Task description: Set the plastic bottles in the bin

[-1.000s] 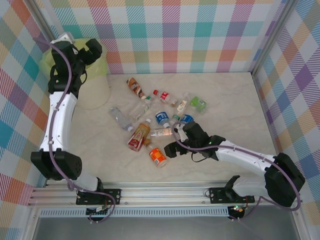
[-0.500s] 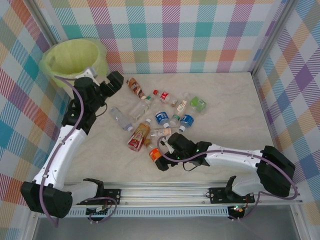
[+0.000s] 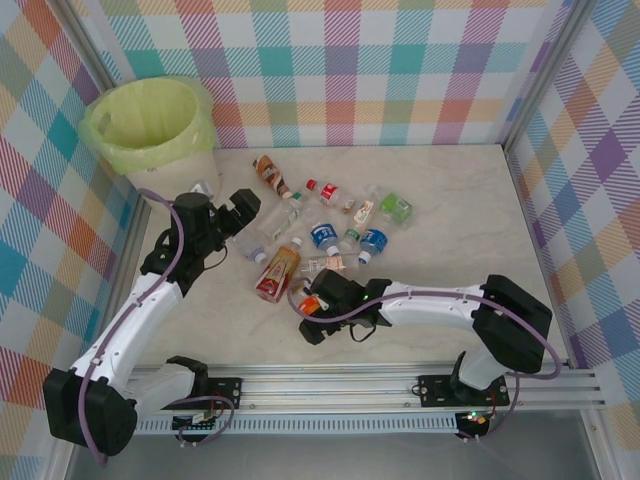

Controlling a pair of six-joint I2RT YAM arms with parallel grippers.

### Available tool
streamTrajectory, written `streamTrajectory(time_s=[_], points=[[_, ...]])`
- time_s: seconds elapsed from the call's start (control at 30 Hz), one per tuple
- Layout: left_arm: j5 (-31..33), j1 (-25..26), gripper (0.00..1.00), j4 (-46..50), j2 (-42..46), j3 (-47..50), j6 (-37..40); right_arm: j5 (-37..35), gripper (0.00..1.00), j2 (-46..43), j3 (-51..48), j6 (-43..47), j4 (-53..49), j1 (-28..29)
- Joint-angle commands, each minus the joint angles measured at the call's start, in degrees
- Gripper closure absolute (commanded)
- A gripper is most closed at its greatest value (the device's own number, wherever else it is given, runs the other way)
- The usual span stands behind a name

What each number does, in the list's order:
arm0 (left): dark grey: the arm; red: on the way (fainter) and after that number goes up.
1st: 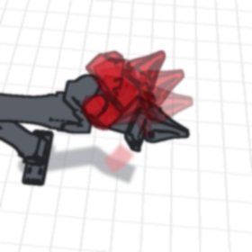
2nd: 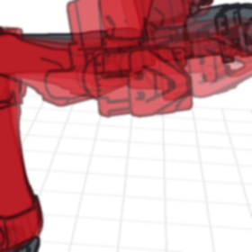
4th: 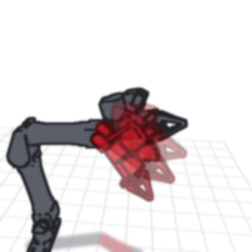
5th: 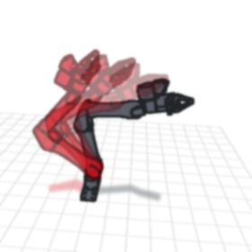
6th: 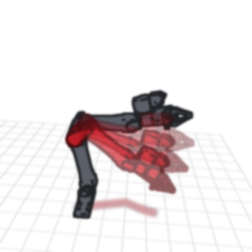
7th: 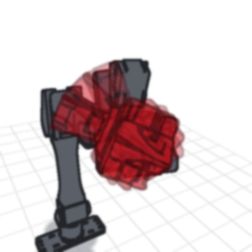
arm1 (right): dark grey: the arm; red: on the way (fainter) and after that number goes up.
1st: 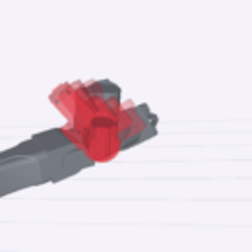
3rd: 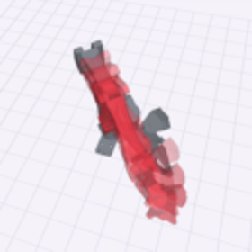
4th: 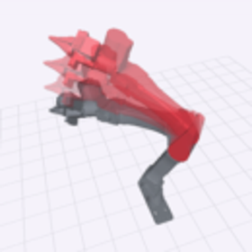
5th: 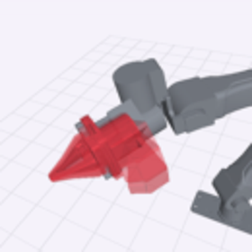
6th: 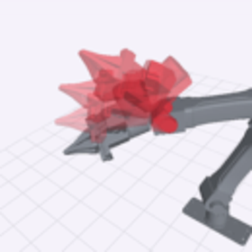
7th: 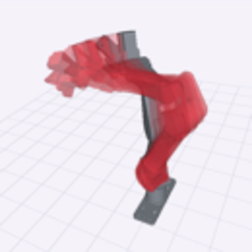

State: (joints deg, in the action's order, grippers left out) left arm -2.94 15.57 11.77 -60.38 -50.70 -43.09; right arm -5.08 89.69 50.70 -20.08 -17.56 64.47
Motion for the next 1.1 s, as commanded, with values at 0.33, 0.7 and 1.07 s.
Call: streamTrajectory(time_s=[0.33,0.7,1.07], points=[[-0.47,0.14,0.0,-1.06,0.49,1.69,0.84,-4.06,0.22,5.3,1.95,3.36,-2.41,1.18],[-6.17,0.07,0.0,-4.7,-2.06,2.52,2.5,-3.81,0.43,1.45,-0.13,5.86,-1.16,1.21],[-9.69,0.07,0.0,-6.4,-5.54,1.33,2.79,-6.29,0.51,-4.07,-1.98,10.88,1.73,1.08]])
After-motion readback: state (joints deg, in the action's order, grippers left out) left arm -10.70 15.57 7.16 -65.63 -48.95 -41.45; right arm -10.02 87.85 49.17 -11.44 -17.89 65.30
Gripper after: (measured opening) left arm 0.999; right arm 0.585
